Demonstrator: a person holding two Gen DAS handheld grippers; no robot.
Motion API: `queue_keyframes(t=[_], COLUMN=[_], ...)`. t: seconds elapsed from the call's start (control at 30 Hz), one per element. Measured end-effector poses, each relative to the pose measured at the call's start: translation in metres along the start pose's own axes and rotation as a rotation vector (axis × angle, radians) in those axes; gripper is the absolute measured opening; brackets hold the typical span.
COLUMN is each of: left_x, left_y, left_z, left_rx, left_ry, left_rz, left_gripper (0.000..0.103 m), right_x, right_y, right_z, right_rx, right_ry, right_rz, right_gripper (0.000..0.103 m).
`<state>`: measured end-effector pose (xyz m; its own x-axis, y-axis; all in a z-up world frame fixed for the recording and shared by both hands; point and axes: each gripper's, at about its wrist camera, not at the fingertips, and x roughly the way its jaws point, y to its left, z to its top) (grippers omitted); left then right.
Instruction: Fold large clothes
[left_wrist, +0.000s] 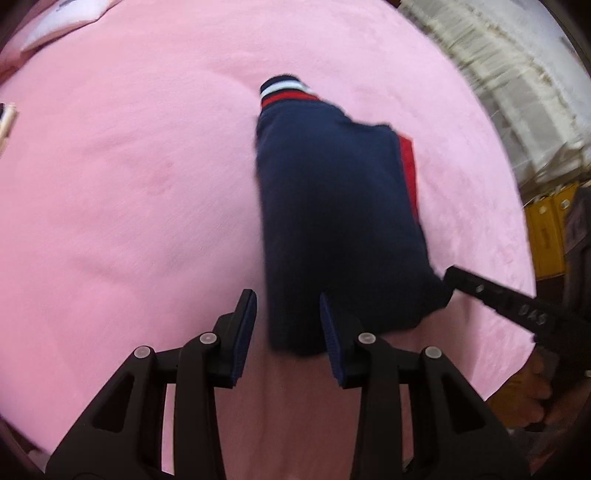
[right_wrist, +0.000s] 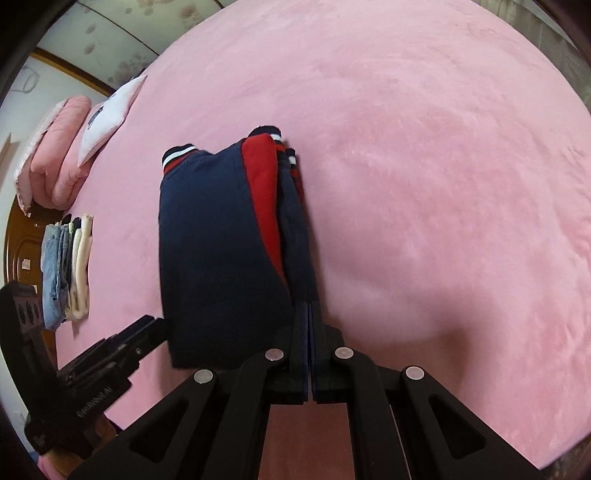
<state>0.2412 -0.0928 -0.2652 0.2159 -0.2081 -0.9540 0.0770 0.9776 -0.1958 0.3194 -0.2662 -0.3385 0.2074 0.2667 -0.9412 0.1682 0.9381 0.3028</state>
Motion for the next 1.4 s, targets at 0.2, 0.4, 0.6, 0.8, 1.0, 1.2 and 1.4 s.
queue_keyframes(t=[0.2, 0.4, 0.6, 0.8, 1.0, 1.2, 1.4], left_x=[-0.008, -0.022, -0.034, -0.04, -0.044, -0.045, -0.04], left_y=[0.004, 0.013, 0.018, 0.023, 0.022, 0.019, 0.02], left_z=[-0.008, -0.002, 0.001, 0.002, 0.002, 0.003, 0.004], left_rx=[-0.032, -0.069, -0.064, -0.053, -0.044, -0.033, -0.038], left_ry=[0.063, 0.042, 0.056, 0.068, 0.048, 0.047, 0.065], left_rz=[0.079, 0.127, 0.146, 0.151, 0.152, 0.148, 0.144], left_gripper=[0.036, 0.047, 0.055, 0.064, 0.066, 0.067, 0.068], right_x=[-0.031, -0.038, -0.042, -0.039, -0.039, -0.041, -0.04], right_y=[-0.011, 0.015, 0.042, 0.051, 0.054, 0.049, 0.042], right_z=[0.006, -0.011, -0.021, -0.013, -0.007, -0.003, -0.001], right_rx=[-0.048, -0.076, -0.123, -0.115, -0.142, -0.147, -0.15], right_ry=[0.08, 0.139, 0.161, 0.167, 0.158, 0.159, 0.164], right_rz=[-0.125, -0.127, -0.16, -0.169, -0.182, -0.192, -0.192], right_gripper=[0.045, 0.075, 0.084, 0.087, 0.089, 0.09, 0.09])
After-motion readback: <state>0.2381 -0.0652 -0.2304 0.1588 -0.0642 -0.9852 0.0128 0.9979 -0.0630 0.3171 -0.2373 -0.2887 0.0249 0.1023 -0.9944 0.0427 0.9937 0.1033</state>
